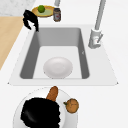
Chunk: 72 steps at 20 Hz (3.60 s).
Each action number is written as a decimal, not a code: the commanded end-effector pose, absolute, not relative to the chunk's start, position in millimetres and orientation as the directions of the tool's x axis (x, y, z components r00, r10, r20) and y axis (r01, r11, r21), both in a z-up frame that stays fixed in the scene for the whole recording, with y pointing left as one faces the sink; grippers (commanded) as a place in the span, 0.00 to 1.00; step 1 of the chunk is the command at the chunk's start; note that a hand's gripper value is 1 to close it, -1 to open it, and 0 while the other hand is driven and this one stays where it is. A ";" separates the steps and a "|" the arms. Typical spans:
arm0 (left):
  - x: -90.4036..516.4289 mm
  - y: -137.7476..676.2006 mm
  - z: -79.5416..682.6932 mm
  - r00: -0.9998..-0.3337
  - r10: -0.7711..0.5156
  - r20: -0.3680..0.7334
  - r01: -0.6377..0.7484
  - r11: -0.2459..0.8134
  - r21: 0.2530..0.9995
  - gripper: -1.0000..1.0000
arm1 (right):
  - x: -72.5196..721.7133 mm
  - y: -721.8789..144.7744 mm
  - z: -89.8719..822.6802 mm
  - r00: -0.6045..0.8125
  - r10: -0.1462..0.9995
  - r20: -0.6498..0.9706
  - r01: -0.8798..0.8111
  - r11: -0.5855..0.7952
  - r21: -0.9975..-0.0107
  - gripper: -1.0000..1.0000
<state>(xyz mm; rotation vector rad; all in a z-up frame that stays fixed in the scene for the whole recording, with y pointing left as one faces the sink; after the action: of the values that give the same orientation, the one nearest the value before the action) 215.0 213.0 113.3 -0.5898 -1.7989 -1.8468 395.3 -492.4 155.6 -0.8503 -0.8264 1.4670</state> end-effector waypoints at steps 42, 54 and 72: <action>215.0 213.0 113.3 -0.786 -0.048 0.617 0.618 -0.010 0.786 0.50 | 310.9 -263.2 314.2 0.006 0.997 -0.073 -0.469 -0.061 -0.881 1.00; 215.0 213.0 113.3 -0.786 -0.048 0.617 0.618 -0.010 0.786 0.50 | 317.8 -176.2 255.8 -0.006 0.999 -0.051 -0.483 -0.048 -0.874 1.00; 215.0 213.0 113.3 -0.786 -0.048 0.617 0.618 -0.010 0.786 0.50 | 321.5 -90.5 106.7 0.057 0.994 -0.088 -0.476 -0.050 -0.878 1.00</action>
<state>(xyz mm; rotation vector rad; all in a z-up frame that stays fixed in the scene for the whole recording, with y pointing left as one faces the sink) 215.0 213.0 113.3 -0.5898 -1.7989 -1.8468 321.2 -102.8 129.2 -0.9061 -0.7835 1.4521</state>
